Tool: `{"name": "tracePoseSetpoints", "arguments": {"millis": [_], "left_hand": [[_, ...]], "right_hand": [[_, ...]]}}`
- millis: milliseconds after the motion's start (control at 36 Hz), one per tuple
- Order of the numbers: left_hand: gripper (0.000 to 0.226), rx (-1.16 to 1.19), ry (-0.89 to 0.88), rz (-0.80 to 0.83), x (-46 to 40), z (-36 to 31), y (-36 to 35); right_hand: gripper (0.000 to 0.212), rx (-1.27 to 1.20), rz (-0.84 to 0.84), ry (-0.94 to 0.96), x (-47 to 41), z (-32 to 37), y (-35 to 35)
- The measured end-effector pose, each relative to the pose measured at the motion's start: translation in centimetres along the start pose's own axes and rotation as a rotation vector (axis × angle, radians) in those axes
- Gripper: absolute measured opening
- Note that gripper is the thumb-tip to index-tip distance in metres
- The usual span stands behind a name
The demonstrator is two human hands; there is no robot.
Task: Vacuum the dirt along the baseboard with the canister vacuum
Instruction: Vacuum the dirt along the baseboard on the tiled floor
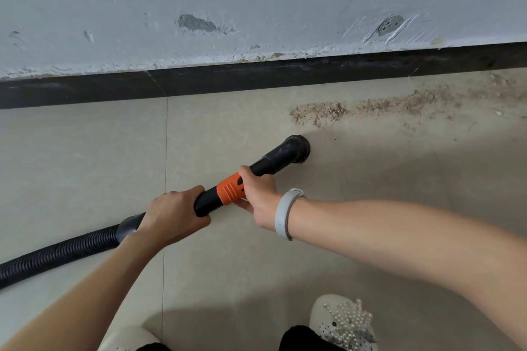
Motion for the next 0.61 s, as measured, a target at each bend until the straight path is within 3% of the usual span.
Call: {"name": "tracePoseSetpoints", "arguments": {"millis": [250,611], "left_hand": [[0.018,-0.025,0.051,-0.141,-1.1,-2.9,-0.3],[0.014,0.056,0.198,-0.236,-4.0,-2.5,0.6]], "right_hand": [[0.030,0.017,0.027,0.041,-1.7,3.2,1.4],[0.026,0.141,0.093,0.162,-2.6,8.2,-1.2]]}}
Point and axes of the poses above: each hand's wrist, its own x-axis away from the middle knuckle, its own y-axis out of the back of the hand, z = x × y, the point moved 6 cm from there along -x, towards the middle knuckle, and after that the axes turned 10 degrees about -z, right-handed, at the moved point
